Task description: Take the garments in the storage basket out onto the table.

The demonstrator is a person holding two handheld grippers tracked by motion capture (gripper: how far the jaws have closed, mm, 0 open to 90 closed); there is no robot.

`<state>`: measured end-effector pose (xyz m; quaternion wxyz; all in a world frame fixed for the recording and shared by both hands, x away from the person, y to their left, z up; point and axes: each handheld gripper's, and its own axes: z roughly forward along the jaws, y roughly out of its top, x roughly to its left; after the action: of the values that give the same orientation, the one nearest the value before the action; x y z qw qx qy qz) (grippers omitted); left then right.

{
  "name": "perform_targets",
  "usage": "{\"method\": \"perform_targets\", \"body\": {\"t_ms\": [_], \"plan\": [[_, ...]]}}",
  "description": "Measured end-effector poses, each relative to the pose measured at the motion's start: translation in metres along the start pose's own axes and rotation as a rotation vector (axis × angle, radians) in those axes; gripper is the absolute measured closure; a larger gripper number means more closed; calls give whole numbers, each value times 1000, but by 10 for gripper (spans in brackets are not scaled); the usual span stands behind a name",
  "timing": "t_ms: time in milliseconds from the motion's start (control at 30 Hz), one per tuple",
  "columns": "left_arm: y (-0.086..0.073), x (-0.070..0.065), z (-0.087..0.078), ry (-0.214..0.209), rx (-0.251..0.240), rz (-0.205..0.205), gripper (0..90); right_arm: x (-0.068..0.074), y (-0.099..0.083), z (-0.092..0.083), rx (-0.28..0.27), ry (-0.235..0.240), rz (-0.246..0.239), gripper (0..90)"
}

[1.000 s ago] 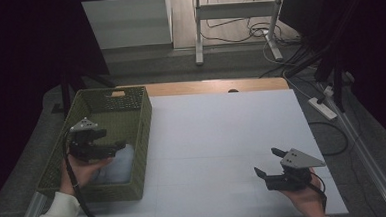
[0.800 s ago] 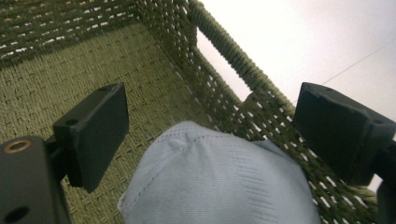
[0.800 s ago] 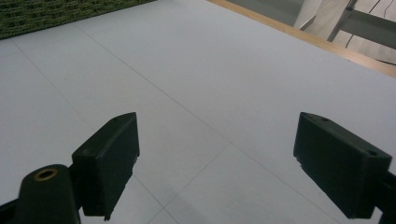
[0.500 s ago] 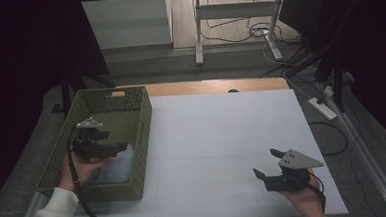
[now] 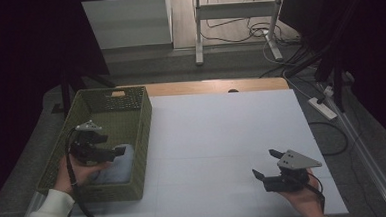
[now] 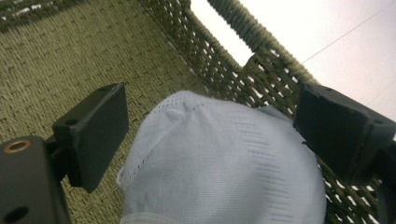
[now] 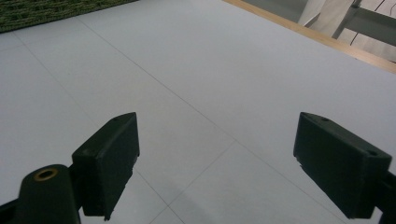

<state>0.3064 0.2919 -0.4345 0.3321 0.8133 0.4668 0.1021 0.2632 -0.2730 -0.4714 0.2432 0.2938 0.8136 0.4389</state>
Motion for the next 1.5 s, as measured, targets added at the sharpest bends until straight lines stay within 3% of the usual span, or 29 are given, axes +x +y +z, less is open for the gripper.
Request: {"method": "perform_targets", "body": {"t_ms": [233,567,700,867,1200,1500], "plan": [[-3,3,2,-3,17,-8,111,0,0,0,-1,1,0,148],[2,2,5,7,76,26,109,2,0,1,0,5,-3,148],[4,0,7,-5,97,43,107,2,0,0,2,5,-4,148],[4,-3,5,-31,85,52,107,1,0,0,3,3,-2,148],[8,-2,17,-23,181,77,100,2,0,1,2,9,-4,148],[11,5,30,-58,235,62,70,1,-1,1,6,6,-3,148]]}}
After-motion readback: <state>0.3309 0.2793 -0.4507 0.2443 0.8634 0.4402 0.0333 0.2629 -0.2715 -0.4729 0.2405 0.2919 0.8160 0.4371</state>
